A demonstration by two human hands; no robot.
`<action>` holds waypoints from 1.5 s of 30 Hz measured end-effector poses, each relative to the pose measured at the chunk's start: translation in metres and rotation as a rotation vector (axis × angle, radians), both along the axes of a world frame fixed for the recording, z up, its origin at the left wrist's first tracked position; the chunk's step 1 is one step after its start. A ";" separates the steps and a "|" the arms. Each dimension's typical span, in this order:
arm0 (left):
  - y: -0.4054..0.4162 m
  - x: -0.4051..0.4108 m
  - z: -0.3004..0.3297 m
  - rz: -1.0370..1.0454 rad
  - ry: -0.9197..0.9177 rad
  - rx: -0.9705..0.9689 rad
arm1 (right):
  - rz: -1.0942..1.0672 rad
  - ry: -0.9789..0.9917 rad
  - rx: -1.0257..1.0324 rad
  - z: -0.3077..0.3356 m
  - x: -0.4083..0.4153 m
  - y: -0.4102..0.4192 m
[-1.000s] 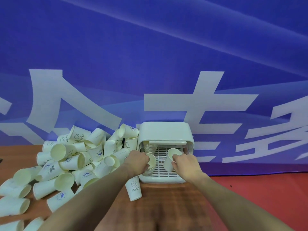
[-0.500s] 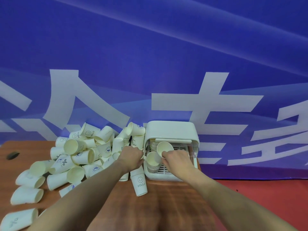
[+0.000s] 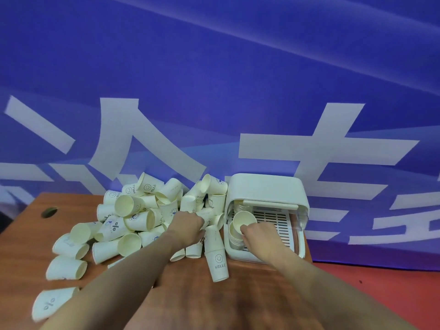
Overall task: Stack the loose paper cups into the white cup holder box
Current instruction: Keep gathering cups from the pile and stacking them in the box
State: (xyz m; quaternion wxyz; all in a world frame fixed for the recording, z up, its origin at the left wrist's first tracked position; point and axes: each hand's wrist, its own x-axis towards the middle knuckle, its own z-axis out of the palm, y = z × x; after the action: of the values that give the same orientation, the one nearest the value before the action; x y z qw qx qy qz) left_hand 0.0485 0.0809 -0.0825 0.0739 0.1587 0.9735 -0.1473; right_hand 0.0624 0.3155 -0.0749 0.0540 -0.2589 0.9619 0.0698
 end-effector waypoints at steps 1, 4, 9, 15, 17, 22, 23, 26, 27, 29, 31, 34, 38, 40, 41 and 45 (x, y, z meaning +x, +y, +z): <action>-0.003 -0.002 -0.002 0.008 -0.009 0.007 | -0.002 -0.007 0.006 -0.003 -0.003 0.000; -0.009 -0.007 -0.008 0.012 -0.023 0.022 | -0.003 -0.020 0.028 -0.010 -0.010 -0.001; -0.013 -0.013 -0.015 0.012 -0.021 0.024 | 0.005 -0.042 0.032 -0.016 -0.017 -0.003; -0.018 -0.011 -0.013 0.028 -0.009 0.033 | 0.015 -0.027 -0.008 -0.011 -0.018 -0.009; -0.022 -0.009 -0.008 0.038 0.001 0.035 | 0.025 -0.010 -0.022 -0.006 -0.018 -0.013; -0.049 0.006 0.007 0.102 0.041 0.038 | 0.052 0.028 -0.067 0.009 -0.016 -0.034; -0.057 0.010 0.009 0.118 0.048 0.037 | 0.074 0.039 -0.065 0.012 -0.016 -0.041; -0.084 0.022 0.015 0.175 0.054 0.035 | 0.131 0.072 -0.058 0.021 -0.014 -0.065; -0.093 0.024 0.015 0.187 0.056 0.028 | 0.143 0.079 -0.059 0.023 -0.014 -0.072; -0.112 0.031 0.016 0.232 0.050 0.025 | 0.177 0.082 -0.066 0.025 -0.012 -0.089; -0.131 0.037 0.016 0.283 0.047 0.035 | 0.204 0.074 -0.072 0.026 -0.010 -0.106; -0.156 0.044 0.016 0.335 0.059 0.030 | 0.222 0.067 -0.068 0.028 -0.011 -0.130; -0.185 0.042 0.017 0.378 0.085 0.033 | 0.261 0.059 -0.045 0.032 -0.026 -0.160; -0.197 0.035 0.016 0.408 0.093 0.049 | 0.277 0.075 0.002 0.033 -0.037 -0.176; -0.203 0.031 0.014 0.421 0.094 0.060 | 0.280 0.083 0.034 0.035 -0.043 -0.184; -0.215 0.011 -0.002 0.441 0.102 0.089 | 0.315 0.089 0.114 0.032 -0.068 -0.211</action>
State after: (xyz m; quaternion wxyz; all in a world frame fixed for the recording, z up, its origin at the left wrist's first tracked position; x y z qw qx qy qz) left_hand 0.0596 -0.1345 -0.0843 0.0479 -0.0624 0.9926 -0.0922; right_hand -0.0056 0.1046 -0.0432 0.0145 -0.3994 0.9054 0.1434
